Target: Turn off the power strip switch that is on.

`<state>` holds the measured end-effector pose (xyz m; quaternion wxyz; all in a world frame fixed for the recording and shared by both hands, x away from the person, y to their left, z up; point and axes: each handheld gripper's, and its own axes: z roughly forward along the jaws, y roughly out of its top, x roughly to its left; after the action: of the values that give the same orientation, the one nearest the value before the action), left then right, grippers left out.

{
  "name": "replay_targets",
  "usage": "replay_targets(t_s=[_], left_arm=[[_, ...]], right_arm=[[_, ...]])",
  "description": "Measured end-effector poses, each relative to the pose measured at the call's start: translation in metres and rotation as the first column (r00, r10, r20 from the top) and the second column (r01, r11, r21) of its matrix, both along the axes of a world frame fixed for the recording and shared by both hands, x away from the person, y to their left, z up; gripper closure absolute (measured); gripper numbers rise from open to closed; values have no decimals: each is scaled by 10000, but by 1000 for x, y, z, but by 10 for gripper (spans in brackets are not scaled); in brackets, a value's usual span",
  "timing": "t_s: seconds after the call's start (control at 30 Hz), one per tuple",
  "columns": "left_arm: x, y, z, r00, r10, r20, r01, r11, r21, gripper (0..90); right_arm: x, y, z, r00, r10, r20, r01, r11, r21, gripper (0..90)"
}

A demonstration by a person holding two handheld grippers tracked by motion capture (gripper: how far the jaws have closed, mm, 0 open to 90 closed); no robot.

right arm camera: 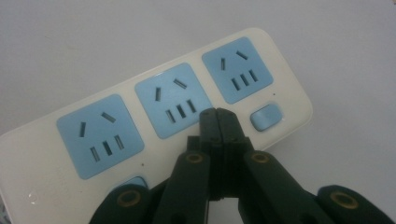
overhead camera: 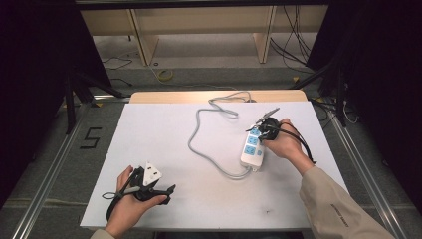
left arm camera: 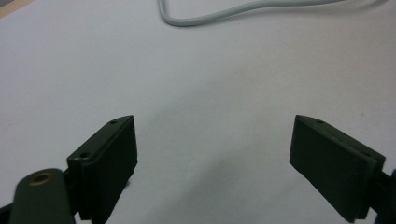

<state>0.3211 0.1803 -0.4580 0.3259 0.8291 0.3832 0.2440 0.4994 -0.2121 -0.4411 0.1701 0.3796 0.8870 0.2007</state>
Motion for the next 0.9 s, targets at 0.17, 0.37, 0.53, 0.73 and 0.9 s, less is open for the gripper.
replay_targets(t_s=[0.17,0.37,0.53,0.73,0.9], left_arm=[[0,0,0,10000,-4,-17,4,10000,8,147],[0,0,0,10000,-22,-28,22,10000,18,147],[0,0,0,10000,-24,-30,24,10000,16,147],[0,0,0,10000,-25,-37,25,10000,25,147],[0,0,0,10000,-29,-33,29,10000,25,147]], right_arm=[[0,-1,0,10000,-42,-24,42,10000,72,900],[0,-2,0,9999,-85,-58,86,9998,182,900],[0,-2,0,9999,-136,-53,137,9997,214,900],[1,-3,0,9999,-116,-121,119,9996,272,900],[1,-3,0,9998,-134,-118,138,9995,292,900]])
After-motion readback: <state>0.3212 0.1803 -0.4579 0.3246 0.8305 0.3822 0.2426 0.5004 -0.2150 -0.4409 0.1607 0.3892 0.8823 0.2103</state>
